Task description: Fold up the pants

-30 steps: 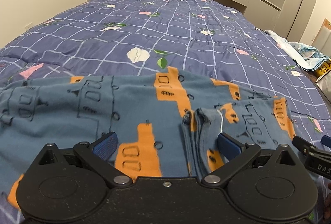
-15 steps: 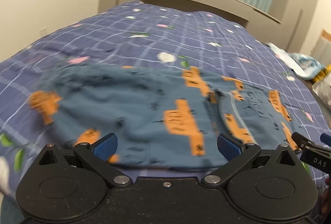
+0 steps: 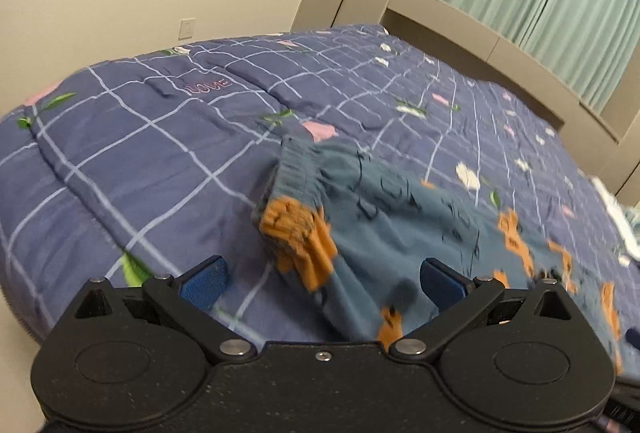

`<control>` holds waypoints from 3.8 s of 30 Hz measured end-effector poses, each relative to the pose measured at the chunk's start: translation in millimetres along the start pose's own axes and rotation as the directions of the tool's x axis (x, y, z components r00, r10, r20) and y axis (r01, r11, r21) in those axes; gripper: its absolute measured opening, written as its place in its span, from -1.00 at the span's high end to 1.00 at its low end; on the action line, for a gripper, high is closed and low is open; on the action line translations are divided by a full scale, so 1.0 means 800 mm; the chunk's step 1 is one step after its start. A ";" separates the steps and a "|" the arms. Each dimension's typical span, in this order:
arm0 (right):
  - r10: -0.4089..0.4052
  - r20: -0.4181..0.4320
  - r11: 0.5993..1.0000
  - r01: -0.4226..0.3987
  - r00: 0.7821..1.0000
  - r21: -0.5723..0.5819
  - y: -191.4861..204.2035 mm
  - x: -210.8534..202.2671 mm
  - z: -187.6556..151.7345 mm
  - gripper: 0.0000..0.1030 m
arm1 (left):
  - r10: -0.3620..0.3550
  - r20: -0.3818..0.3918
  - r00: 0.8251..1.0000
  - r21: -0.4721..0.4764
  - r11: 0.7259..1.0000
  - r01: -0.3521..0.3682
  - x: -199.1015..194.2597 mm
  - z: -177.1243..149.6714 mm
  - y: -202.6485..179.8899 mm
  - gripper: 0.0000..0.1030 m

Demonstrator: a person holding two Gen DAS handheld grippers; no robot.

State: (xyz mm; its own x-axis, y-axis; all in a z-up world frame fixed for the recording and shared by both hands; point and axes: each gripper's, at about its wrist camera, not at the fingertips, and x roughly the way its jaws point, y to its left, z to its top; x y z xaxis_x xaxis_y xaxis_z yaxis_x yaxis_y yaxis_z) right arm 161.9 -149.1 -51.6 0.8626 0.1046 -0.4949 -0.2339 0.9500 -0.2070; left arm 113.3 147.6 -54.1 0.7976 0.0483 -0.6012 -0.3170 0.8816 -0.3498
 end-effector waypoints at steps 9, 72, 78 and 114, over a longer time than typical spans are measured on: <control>0.011 -0.031 1.000 -0.011 0.999 -0.008 0.008 0.015 -0.007 -1.00 | -0.100 0.113 0.989 -0.101 0.989 0.111 0.011 -0.006 0.017 -0.99; -0.240 -0.079 0.901 0.252 0.968 0.353 -0.214 -0.058 -0.097 -1.00 | -0.448 -0.228 0.864 0.645 0.595 0.479 -0.020 -0.126 -0.345 -0.27; -0.233 -0.095 0.902 0.252 0.968 0.349 -0.210 -0.049 -0.100 -1.00 | -0.407 -0.229 0.884 0.665 0.598 0.447 -0.024 -0.136 -0.313 -0.29; 0.267 0.086 0.842 -0.276 0.960 0.463 -0.211 0.011 -0.021 0.76 | -0.466 -0.229 0.855 0.673 0.559 0.485 -0.042 -0.135 -0.323 0.91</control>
State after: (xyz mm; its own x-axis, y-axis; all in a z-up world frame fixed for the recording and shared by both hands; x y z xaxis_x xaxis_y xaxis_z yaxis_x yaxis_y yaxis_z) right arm 201.5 -313.6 -35.2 0.8041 0.3796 -0.4575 -0.2275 0.9075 0.3532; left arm 112.9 -132.6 -21.3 0.7122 -0.4769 -0.5152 0.5547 0.8321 -0.0034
